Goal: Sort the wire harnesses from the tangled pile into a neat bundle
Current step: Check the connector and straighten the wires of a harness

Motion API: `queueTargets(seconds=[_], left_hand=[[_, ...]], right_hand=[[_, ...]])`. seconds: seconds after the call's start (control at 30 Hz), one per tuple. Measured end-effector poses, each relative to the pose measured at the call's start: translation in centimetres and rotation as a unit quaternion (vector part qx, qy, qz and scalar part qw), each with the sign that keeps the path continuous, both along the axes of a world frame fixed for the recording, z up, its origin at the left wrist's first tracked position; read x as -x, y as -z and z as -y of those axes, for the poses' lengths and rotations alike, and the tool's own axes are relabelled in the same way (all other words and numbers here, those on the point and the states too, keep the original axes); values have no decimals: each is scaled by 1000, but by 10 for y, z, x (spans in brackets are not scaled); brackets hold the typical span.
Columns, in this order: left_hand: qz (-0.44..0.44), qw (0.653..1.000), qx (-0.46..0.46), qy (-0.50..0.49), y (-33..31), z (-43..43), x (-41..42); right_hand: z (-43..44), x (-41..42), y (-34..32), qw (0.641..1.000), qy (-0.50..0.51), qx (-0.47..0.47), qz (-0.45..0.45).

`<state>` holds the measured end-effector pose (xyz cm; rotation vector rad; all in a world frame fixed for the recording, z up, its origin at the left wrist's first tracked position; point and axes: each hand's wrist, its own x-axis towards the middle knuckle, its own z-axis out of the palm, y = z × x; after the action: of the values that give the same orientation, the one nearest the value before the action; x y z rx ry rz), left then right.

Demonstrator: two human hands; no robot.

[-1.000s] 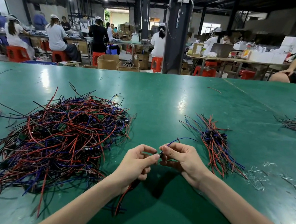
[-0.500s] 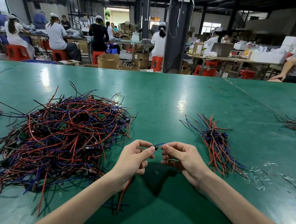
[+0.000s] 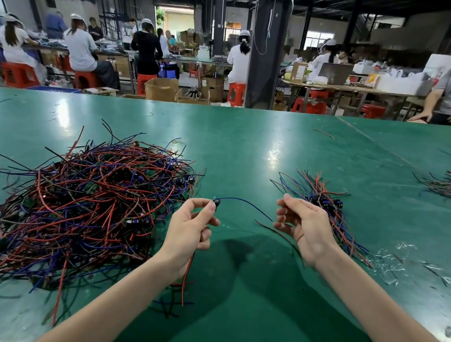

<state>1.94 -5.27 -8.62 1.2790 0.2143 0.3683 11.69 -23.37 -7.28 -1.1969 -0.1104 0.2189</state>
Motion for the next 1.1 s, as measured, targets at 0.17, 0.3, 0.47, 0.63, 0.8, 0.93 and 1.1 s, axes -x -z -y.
queueTargets(seconds=[0.17, 0.3, 0.47, 0.63, 0.8, 0.93, 1.1], left_hand=[[4, 1000, 23, -17, 0, -3, -2], [2, 999, 32, -24, 0, -5, -3], [2, 999, 37, -34, 0, -7, -2], [3, 998, 49, -49, -1, -8, -4], [-2, 997, 49, -58, 0, -9, -4], [-4, 997, 49, -57, 0, -9, -4], [-10, 997, 56, -56, 1, -8, -3]], right_hand=[[10, -10, 2, 987, 46, 145, 44], [12, -15, 5, 952, 54, 288, 93], [12, -14, 6, 925, 52, 354, 129], [14, -13, 5, 827, 43, 519, 212], [13, -11, 11, 725, 11, 643, 246], [11, -10, 11, 713, -16, 666, 218], [7, -5, 12, 697, -32, 677, 235]])
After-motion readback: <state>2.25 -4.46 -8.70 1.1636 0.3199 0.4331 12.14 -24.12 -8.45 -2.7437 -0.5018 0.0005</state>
